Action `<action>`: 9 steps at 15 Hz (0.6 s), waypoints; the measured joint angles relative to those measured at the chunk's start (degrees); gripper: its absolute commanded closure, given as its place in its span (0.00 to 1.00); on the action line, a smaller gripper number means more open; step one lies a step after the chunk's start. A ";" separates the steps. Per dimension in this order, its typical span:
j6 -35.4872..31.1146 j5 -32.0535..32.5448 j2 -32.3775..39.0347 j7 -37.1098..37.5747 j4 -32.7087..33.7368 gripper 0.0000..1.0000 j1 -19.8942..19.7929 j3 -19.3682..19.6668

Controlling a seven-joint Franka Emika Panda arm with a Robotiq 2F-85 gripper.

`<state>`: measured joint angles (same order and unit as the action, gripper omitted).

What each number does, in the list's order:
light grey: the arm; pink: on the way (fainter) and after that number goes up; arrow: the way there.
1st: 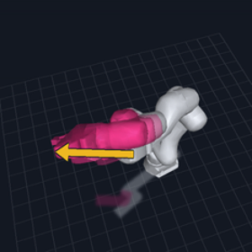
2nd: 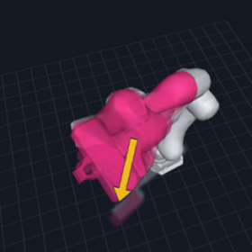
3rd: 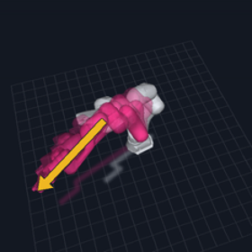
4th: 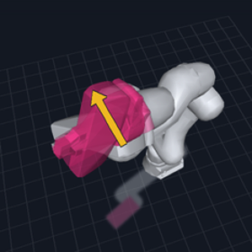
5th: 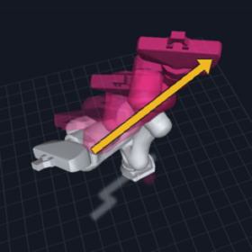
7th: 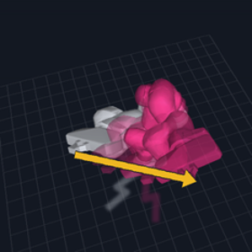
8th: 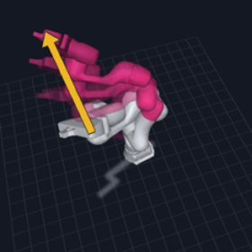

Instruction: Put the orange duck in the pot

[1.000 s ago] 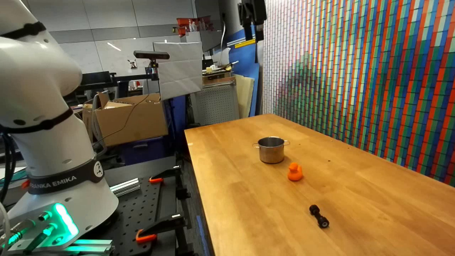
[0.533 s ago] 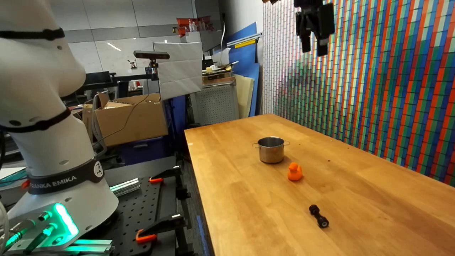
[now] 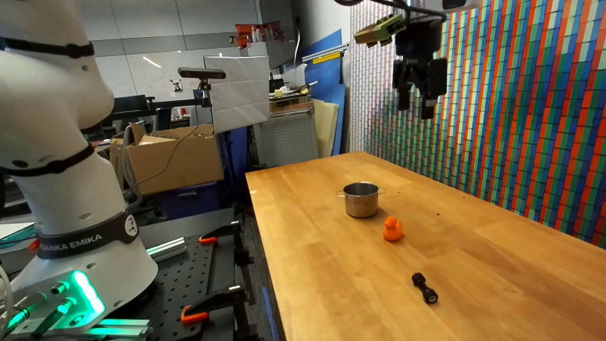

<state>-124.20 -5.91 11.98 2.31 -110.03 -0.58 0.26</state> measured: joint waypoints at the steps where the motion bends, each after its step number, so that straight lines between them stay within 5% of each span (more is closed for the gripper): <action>1: -0.02 0.44 0.03 -0.20 -0.89 0.00 0.08 -0.07; 9: -3.50 1.79 0.05 -1.40 -8.82 0.00 0.15 -0.20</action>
<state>-127.70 -4.12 12.03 0.91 -118.85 -0.43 0.06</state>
